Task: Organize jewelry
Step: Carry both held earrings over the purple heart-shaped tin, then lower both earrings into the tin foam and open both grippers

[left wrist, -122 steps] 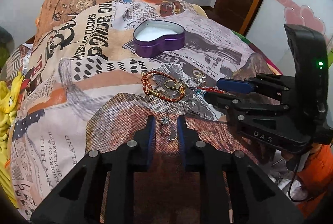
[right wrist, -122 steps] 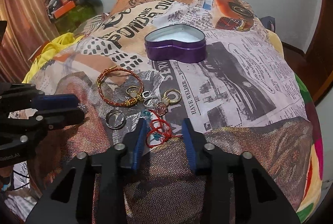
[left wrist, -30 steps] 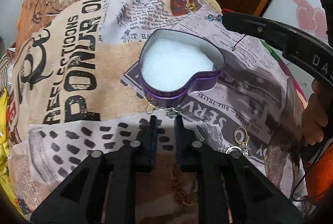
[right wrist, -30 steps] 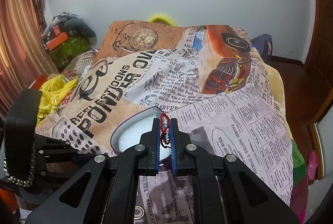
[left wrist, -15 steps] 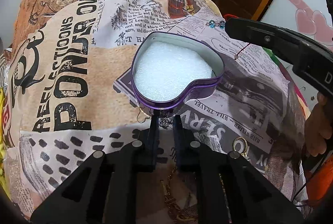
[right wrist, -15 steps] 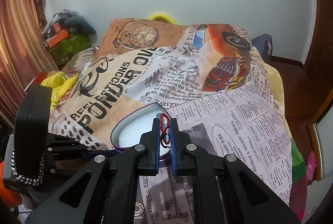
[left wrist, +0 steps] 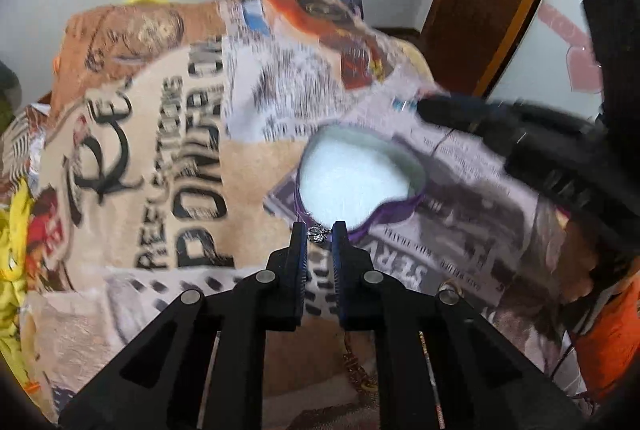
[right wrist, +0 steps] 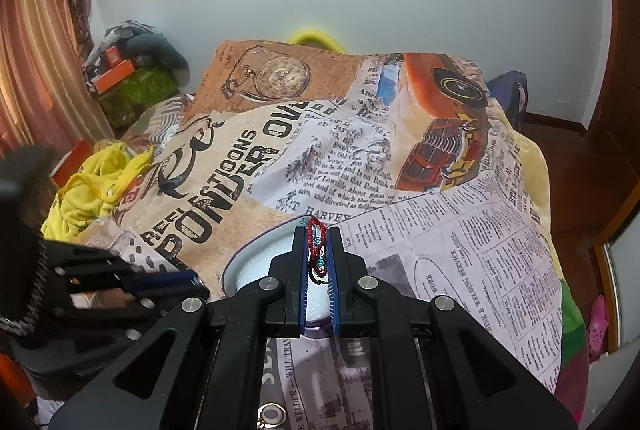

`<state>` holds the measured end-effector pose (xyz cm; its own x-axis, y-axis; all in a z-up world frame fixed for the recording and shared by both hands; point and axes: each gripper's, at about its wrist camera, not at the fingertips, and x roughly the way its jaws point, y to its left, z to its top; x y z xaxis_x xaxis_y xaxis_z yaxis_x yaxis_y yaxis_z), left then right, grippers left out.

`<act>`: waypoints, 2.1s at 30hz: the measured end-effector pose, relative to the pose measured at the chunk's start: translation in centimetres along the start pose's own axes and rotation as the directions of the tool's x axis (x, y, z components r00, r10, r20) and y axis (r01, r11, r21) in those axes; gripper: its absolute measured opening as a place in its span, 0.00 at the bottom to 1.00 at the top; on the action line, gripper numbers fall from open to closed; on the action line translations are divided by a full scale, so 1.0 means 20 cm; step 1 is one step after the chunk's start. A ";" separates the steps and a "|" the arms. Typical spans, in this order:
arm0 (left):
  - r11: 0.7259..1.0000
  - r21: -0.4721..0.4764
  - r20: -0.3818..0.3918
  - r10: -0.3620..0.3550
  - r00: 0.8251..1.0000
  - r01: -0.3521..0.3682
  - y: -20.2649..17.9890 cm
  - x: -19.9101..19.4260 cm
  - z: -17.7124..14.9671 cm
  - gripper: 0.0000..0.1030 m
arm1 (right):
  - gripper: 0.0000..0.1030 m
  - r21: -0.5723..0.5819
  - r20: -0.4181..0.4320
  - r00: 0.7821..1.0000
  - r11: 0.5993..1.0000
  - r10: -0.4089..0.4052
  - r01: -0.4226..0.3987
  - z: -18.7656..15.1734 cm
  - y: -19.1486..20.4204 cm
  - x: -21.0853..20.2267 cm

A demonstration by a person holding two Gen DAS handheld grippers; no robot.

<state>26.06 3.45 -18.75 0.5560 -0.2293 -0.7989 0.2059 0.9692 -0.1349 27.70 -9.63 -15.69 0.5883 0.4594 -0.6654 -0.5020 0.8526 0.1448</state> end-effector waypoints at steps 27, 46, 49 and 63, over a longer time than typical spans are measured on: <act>0.996 0.062 -0.042 -0.068 0.997 0.071 -0.03 0.18 0.14 0.11 | 0.08 -0.006 -0.170 0.985 1.000 0.023 -0.025 -0.05 0.00 0.21; 0.998 0.052 0.004 -0.032 0.999 0.032 -0.02 0.00 0.14 0.14 | 0.35 -0.059 -0.110 0.993 0.997 -0.049 0.043 -0.04 0.06 0.06; 0.998 0.052 0.022 -0.022 1.000 0.020 -0.03 -0.05 0.14 0.21 | 0.35 -0.058 -0.092 0.994 0.997 -0.059 0.054 -0.04 0.06 0.01; 0.999 0.029 0.122 0.042 0.992 -0.046 -0.06 -0.34 0.08 0.33 | 0.35 -0.062 0.012 0.994 0.992 -0.109 0.110 -0.05 0.11 -0.30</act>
<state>23.28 3.67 -12.28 0.6579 -0.1977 -0.7267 0.2037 0.9757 -0.0810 22.35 -10.77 -12.14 0.6470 0.3666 -0.6685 -0.4729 0.8807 0.0253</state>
